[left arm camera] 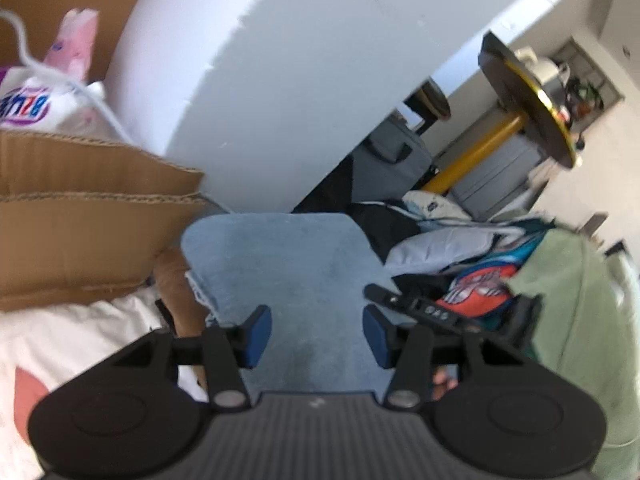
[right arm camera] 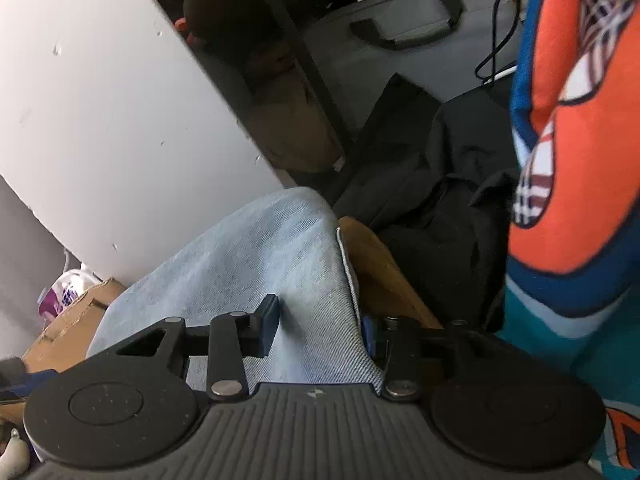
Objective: Fold clothes
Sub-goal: 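Carry the jeans with both tools toward the clothes stack beside the bed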
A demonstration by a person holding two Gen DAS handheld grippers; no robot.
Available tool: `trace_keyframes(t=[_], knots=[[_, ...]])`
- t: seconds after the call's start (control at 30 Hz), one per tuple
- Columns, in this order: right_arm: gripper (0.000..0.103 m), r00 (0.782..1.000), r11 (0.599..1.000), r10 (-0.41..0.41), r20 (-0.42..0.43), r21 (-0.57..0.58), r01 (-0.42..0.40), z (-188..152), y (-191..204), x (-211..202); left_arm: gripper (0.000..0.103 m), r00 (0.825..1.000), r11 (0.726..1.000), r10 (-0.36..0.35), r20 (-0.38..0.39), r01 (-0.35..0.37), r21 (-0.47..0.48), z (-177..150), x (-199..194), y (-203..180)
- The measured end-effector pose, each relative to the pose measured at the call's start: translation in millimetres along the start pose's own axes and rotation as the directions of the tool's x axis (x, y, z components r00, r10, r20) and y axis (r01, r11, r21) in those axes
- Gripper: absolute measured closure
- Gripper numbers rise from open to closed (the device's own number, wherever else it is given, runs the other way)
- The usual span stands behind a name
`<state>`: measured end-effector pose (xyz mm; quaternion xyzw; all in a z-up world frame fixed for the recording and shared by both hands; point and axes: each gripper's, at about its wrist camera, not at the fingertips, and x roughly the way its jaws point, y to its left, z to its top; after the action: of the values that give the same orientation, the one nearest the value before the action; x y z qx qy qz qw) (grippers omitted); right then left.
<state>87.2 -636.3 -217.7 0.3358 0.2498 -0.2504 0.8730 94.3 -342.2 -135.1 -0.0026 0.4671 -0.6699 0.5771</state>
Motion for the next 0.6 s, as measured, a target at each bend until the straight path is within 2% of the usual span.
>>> trace_keyframes(t=[0.13, 0.17, 0.27, 0.33, 0.43, 0.53, 0.6], knots=[[0.043, 1.000, 0.998, -0.016, 0.019, -0.056, 0.017, 0.4, 7.7, -7.9, 0.054, 0.999, 0.998, 0.036, 0.003, -0.036, 0.060, -6.8, 17.1, -7.5], [0.041, 1.000, 0.996, -0.021, 0.023, -0.081, 0.022, 1.3, 10.9, -10.3, 0.054, 0.999, 0.995, 0.048, -0.003, -0.048, 0.083, -8.5, 21.8, -9.3], [0.040, 0.999, 0.990, -0.029, 0.042, -0.137, 0.035, 3.4, 18.6, -17.8, 0.055, 0.998, 0.988, 0.065, -0.013, -0.062, 0.143, -15.9, 31.8, -11.9], [0.040, 0.998, 0.988, -0.027, 0.055, -0.152, 0.036, 1.8, 21.1, -21.2, 0.060, 0.997, 0.980, 0.079, -0.008, -0.076, 0.182, -21.4, 35.4, -12.6], [0.040, 0.997, 0.984, -0.027, 0.071, -0.172, 0.039, -0.9, 25.0, -24.1, 0.067, 0.995, 0.977, 0.094, -0.016, -0.089, 0.195, -26.8, 41.4, -8.2], [0.041, 0.996, 0.981, -0.021, 0.089, -0.191, 0.038, -2.7, 29.3, -27.1, 0.067, 0.993, 0.972, 0.118, -0.019, -0.112, 0.207, -33.8, 46.1, -3.8], [0.041, 0.994, 0.979, 0.014, 0.108, -0.205, 0.008, 1.4, 34.1, -30.7, 0.067, 0.991, 0.969, 0.130, -0.021, -0.122, 0.216, -37.0, 48.3, -1.7]])
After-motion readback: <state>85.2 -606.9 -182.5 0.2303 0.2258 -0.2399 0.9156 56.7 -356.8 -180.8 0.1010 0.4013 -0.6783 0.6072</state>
